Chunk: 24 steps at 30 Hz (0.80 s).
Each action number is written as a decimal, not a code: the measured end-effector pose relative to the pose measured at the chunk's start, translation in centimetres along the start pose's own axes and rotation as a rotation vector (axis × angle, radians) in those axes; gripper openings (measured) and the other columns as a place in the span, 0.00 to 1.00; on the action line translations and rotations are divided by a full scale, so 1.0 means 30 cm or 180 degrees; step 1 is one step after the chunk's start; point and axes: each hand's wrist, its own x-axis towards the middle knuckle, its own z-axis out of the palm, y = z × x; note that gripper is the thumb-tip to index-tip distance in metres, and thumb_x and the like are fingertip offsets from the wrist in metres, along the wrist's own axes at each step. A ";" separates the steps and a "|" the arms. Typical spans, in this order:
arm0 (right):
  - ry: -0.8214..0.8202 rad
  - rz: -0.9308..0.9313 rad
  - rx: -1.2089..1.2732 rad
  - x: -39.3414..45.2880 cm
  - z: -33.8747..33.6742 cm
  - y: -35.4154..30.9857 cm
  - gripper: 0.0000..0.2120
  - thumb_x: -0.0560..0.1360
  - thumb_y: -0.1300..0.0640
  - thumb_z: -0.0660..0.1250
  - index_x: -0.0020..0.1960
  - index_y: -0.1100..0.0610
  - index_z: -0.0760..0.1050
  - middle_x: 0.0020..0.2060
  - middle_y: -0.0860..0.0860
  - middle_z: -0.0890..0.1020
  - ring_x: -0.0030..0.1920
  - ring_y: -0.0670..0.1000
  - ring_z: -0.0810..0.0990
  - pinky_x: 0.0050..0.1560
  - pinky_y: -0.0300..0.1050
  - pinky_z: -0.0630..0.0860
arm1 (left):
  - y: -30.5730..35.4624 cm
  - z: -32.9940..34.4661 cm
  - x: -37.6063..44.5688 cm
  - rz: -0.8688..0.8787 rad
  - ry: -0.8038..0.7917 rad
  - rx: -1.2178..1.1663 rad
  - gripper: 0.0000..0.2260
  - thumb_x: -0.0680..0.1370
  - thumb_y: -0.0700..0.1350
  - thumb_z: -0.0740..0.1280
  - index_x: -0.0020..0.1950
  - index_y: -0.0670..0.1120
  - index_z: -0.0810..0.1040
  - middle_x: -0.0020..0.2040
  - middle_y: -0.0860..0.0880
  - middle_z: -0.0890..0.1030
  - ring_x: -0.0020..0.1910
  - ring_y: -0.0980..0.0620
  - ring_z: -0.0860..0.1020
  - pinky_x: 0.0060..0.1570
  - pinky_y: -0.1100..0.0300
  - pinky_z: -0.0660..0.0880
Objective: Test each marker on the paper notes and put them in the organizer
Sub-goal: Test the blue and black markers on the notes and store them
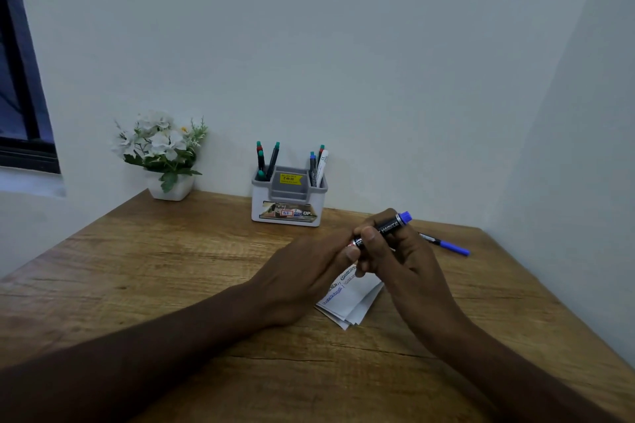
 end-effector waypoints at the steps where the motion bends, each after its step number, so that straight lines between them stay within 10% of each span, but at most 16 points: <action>1: -0.0020 -0.0040 0.0014 0.001 -0.003 -0.003 0.18 0.76 0.38 0.67 0.54 0.49 0.85 0.46 0.53 0.88 0.44 0.51 0.87 0.49 0.45 0.85 | -0.009 -0.001 -0.001 0.0040 0.0038 0.0026 0.22 0.86 0.60 0.53 0.68 0.46 0.75 0.47 0.48 0.83 0.45 0.49 0.80 0.43 0.57 0.71; 9: 0.0516 0.0290 0.1222 0.057 -0.113 -0.029 0.14 0.80 0.41 0.66 0.43 0.48 0.81 0.39 0.55 0.87 0.32 0.48 0.82 0.37 0.43 0.84 | -0.185 -0.041 -0.001 0.0156 -0.0581 0.0627 0.20 0.80 0.70 0.55 0.71 0.72 0.68 0.38 0.58 0.77 0.41 0.59 0.76 0.35 0.58 0.71; 16: -0.0428 0.0956 0.0943 0.032 -0.093 0.024 0.20 0.67 0.55 0.83 0.56 0.58 0.84 0.46 0.58 0.88 0.42 0.54 0.87 0.46 0.46 0.87 | -0.242 -0.039 0.013 0.0370 -0.0550 0.0909 0.19 0.78 0.71 0.59 0.69 0.75 0.70 0.36 0.58 0.77 0.38 0.59 0.75 0.32 0.60 0.68; 24: -0.0928 0.1045 0.0377 0.008 -0.031 0.046 0.11 0.75 0.47 0.79 0.50 0.54 0.88 0.45 0.59 0.88 0.43 0.54 0.85 0.49 0.49 0.84 | -0.306 -0.018 0.017 0.0185 -0.0407 0.0565 0.15 0.78 0.70 0.62 0.64 0.76 0.73 0.36 0.59 0.77 0.38 0.57 0.77 0.31 0.63 0.65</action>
